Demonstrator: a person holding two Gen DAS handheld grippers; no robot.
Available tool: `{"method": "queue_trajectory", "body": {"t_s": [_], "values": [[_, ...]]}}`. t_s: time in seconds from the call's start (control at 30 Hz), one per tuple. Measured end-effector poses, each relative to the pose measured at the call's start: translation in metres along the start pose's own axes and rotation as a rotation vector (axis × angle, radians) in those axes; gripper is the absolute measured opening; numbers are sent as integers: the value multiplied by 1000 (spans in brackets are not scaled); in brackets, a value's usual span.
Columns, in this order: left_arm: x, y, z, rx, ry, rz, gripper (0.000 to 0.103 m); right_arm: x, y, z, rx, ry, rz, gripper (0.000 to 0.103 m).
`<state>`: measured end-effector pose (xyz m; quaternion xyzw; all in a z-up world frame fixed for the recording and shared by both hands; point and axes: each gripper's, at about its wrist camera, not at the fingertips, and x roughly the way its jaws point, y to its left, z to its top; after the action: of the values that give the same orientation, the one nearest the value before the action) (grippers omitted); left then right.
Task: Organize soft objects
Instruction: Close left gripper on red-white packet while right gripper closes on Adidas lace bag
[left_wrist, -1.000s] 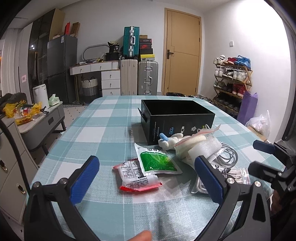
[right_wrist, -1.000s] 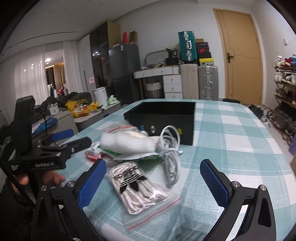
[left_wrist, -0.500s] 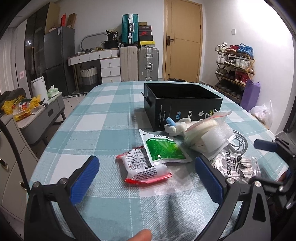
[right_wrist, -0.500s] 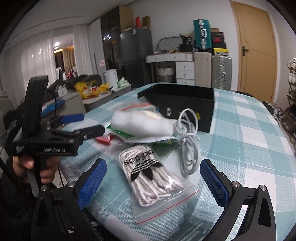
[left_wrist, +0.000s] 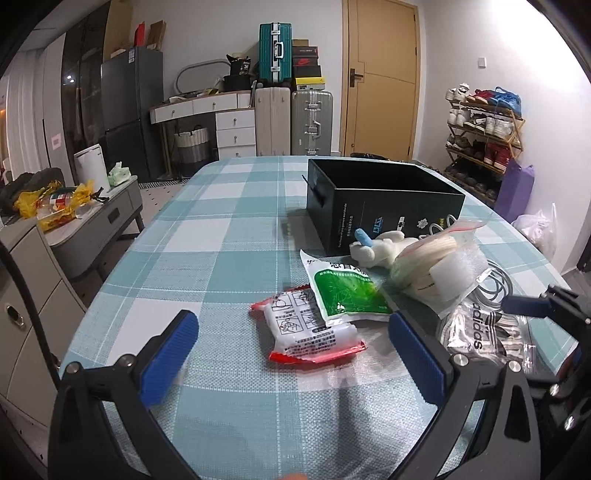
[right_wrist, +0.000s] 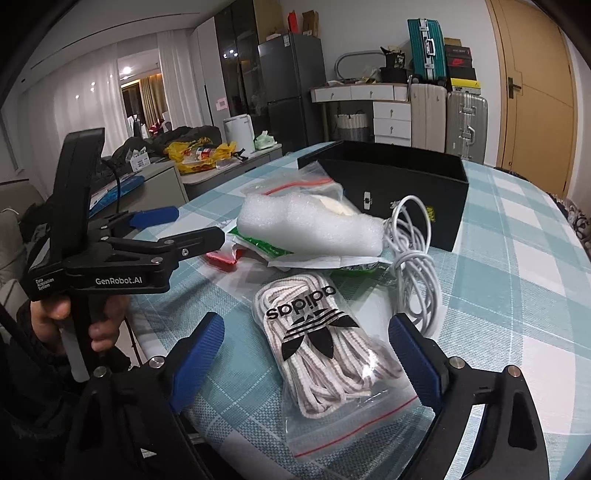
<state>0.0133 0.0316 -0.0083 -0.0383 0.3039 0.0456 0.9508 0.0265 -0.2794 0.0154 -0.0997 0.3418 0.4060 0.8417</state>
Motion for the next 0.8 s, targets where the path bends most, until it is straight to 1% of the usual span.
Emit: {"method": "queue_trajectory", "body": {"t_s": [0.1,0.23,0.33,0.4,0.43,0.5,0.53,0.57,0.67,0.7,0.73,0.8], "values": [[1,1,2,4,16,-14,103,3,5,-3,-18,24,20,87],[-1,4,4,2,16,-22,103,5,11,-5,-35,40,52,80],[2,6,5,6,32,-13,103,7,13,-5,-35,43,44,80],[4,5,4,20,23,3,103,8,13,-5,-27,43,41,80],[4,4,5,22,6,5,103,9,14,-4,-25,43,36,79],[5,4,5,27,9,-9,103,10,15,-4,-26,47,17,74],[8,2,6,33,22,-8,103,12,16,-4,-27,53,-1,71],[10,1,6,42,32,-2,103,14,16,-4,-29,55,-11,69],[16,-3,6,70,67,18,103,14,15,-3,-30,54,-28,62],[19,-4,5,68,79,14,103,13,14,-3,-26,51,-30,58],[22,-4,6,59,98,10,103,13,13,-4,-25,51,-31,56],[26,-1,5,34,107,-6,103,11,14,-3,-28,50,-31,55]]}}
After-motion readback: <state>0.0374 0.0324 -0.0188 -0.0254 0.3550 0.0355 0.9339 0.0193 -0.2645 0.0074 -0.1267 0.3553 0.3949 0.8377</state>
